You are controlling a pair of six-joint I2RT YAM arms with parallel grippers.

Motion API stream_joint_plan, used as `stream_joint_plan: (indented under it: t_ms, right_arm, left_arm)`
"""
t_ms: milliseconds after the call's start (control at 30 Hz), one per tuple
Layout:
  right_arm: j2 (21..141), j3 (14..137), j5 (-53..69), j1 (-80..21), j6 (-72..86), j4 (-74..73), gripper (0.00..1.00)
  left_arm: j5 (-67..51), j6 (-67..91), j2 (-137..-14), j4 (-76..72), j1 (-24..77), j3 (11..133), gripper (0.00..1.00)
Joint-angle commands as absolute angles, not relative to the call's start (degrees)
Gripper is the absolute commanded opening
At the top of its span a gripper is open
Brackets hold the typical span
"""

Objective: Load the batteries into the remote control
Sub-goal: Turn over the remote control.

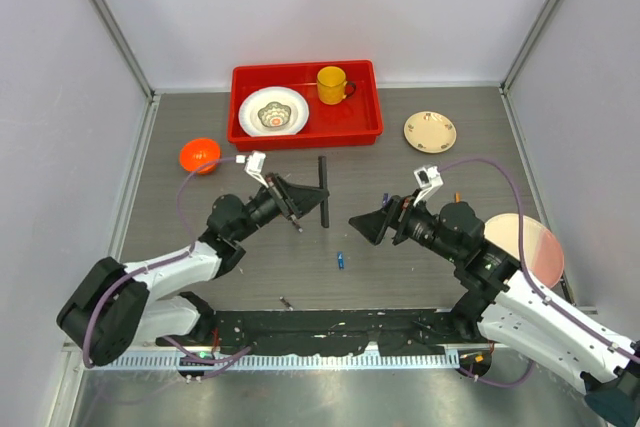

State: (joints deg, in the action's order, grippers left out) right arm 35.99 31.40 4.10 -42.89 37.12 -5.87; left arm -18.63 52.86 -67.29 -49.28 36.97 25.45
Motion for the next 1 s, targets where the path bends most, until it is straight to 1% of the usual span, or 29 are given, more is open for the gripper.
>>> stream_joint_plan:
  t_ms: [0,67,167,300,467,800,967]
  right_arm:
    - [35.0,25.9,15.9,-42.6,44.9,14.1,0.99]
    - [36.4,24.8,17.0,-42.6,47.0,18.1,0.99]
    - [40.1,24.2,19.2,-42.6,48.7,21.3,1.00]
    - [43.9,23.6,20.4,-42.6,50.2,25.4,1.00]
    - [48.9,24.8,20.0,-42.6,49.3,25.4,0.99]
    - [54.8,25.8,21.3,-42.6,51.1,33.0,0.98]
    - [58.1,27.0,22.2,-42.6,51.3,34.2,0.95]
  left_arm:
    - [-14.7,71.0,-70.0,-80.1,36.0,18.6,0.00]
    - [-14.8,73.6,-72.0,-85.6,35.9,17.8,0.00]
    - [-15.6,76.7,-74.6,-88.6,35.9,17.7,0.00]
    - [-15.6,77.1,-74.3,-88.6,35.9,17.3,0.00]
    - [-16.8,77.4,-73.7,-88.6,35.9,17.3,0.00]
    - [-18.5,77.0,-73.4,-88.6,36.0,16.2,0.00]
    - [-18.9,77.2,-73.9,-88.6,36.1,16.3,0.00]
